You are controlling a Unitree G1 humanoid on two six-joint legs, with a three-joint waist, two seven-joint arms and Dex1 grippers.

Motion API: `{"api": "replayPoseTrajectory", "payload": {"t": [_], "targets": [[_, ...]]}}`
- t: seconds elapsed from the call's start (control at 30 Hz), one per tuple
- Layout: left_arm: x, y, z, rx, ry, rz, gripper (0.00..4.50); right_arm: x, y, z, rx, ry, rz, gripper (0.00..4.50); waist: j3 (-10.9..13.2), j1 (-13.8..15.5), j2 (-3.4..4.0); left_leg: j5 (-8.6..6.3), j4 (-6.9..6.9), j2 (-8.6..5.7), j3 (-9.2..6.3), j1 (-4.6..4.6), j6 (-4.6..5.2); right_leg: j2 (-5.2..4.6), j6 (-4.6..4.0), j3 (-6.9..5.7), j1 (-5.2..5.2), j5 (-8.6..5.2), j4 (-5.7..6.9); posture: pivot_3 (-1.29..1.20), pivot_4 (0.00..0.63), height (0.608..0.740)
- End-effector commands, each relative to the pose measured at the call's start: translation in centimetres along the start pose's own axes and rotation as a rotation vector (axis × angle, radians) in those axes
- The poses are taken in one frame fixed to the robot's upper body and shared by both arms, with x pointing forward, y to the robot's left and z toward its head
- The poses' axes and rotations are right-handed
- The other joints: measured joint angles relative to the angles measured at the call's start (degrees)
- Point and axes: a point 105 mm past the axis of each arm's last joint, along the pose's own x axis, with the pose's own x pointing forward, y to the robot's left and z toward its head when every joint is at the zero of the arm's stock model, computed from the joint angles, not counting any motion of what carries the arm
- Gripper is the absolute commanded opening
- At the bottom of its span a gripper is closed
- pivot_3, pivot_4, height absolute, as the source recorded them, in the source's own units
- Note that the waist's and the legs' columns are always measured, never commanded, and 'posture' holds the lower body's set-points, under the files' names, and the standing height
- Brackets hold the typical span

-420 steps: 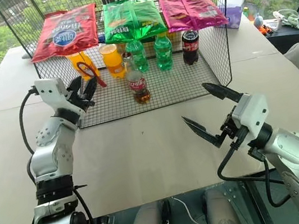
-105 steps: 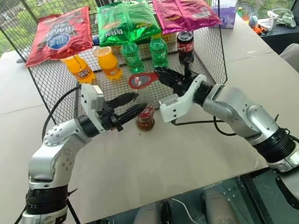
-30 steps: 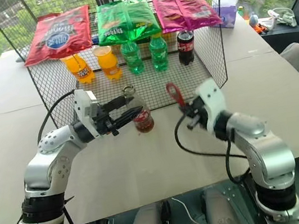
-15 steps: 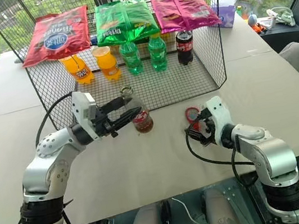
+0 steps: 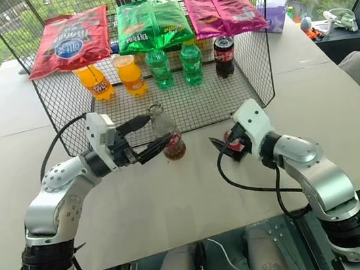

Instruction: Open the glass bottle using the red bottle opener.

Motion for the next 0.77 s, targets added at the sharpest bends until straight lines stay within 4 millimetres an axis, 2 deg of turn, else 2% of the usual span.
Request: {"api": "replayPoseTrajectory", "payload": {"t": [0.03,0.17,0.33,0.47,0.6,0.77], "targets": [[-1.0,-0.1,1.5,0.024,-0.045,0.019,4.47,-0.7,0.2,1.7,-0.065,-0.068,0.006,4.50,0.0,0.0,0.00,0.00,0.00,0.00,0.00,0.00,0.00,0.00,0.00,0.00,0.00,0.00,0.00,0.00,0.150,0.740],[-3.1,-0.2,1.3,0.014,-0.067,0.064,4.47,-2.4,-0.5,2.1,-0.125,-0.110,-0.025,4.50,0.0,-0.1,0.00,0.00,-0.11,0.03,-0.03,0.03,0.00,-0.01,0.00,0.04,-0.04,0.00,-0.03,0.00,0.150,0.740],[-6.9,-0.8,-0.7,-0.037,-0.020,0.090,4.47,-6.1,-1.2,0.1,-0.094,-0.041,-0.018,4.50,0.0,0.1,0.00,-0.01,-0.18,0.06,-0.02,0.00,0.00,-0.03,-0.01,0.01,-0.03,-0.01,-0.16,0.00,0.150,0.740],[-9.8,-1.5,-3.9,-0.048,0.092,0.175,4.47,-8.9,-2.0,-1.7,-0.086,0.010,-0.060,4.50,0.0,0.0,-0.01,-0.01,-0.18,0.11,-0.01,0.08,0.00,-0.11,0.06,0.03,-0.01,-0.05,-0.20,0.00,0.150,0.740],[-11.1,-2.6,-5.0,-0.087,0.130,0.216,4.47,-11.7,-3.1,-3.7,-0.121,0.077,-0.094,4.50,0.0,0.1,-0.02,-0.02,-0.16,0.22,-0.02,0.08,-0.01,-0.18,0.20,0.01,-0.01,-0.13,-0.20,0.00,0.150,0.740],[-11.2,-3.1,-5.4,-0.110,0.141,0.214,4.47,-12.6,-4.0,-4.5,-0.134,0.095,-0.117,4.50,0.0,0.1,-0.03,-0.03,-0.14,0.26,-0.01,0.11,-0.03,-0.24,0.22,0.00,-0.04,-0.14,-0.20,0.00,0.150,0.740]]}}
